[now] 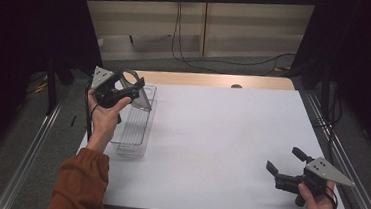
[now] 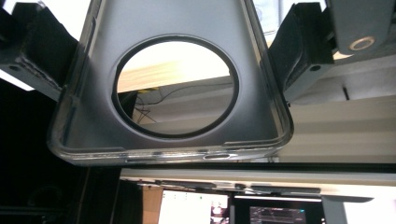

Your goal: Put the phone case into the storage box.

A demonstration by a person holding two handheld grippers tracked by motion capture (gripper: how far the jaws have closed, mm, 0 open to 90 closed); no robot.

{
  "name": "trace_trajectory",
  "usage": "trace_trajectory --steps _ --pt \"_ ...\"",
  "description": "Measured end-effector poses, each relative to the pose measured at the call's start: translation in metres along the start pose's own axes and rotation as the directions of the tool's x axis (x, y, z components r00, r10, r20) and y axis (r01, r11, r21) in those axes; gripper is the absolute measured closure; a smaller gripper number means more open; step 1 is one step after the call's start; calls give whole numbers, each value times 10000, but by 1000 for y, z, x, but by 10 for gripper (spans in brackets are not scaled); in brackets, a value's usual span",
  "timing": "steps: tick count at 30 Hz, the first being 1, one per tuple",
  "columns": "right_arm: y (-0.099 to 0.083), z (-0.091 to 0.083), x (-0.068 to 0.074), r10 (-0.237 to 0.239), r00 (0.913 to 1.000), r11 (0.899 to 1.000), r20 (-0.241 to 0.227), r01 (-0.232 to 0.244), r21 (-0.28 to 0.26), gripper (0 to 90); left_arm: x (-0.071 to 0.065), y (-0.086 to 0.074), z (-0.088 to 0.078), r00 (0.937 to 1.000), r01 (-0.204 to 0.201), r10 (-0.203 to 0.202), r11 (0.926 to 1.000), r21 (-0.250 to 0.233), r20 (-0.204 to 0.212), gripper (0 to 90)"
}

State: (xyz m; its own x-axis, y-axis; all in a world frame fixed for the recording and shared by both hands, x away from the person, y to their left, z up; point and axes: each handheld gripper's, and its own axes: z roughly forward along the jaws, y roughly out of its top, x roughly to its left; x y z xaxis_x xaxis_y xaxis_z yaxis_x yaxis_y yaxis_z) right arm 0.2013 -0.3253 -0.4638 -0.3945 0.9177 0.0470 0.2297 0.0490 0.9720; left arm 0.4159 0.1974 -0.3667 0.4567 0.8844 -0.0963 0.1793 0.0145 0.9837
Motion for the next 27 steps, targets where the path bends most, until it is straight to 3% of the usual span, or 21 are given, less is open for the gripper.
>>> trace_trajectory --steps 6,11,23,27 --pt "-1 1 1 -7 10000 10000 -65 7 18 0 6 -3 8 9996 -229 230 9997 97 -161 115" --pt "-1 1 1 -42 10000 10000 -67 42 68 0 7 -5 14 9980 -312 317 9995 110 -555 115" --pt "-1 1 1 -99 9999 9999 -120 101 117 0 10 -6 30 9948 -707 713 9974 113 -727 114" --pt "-2 1 1 -119 9998 9998 -147 121 135 0 11 -9 35 9946 -642 655 9977 196 -800 114"
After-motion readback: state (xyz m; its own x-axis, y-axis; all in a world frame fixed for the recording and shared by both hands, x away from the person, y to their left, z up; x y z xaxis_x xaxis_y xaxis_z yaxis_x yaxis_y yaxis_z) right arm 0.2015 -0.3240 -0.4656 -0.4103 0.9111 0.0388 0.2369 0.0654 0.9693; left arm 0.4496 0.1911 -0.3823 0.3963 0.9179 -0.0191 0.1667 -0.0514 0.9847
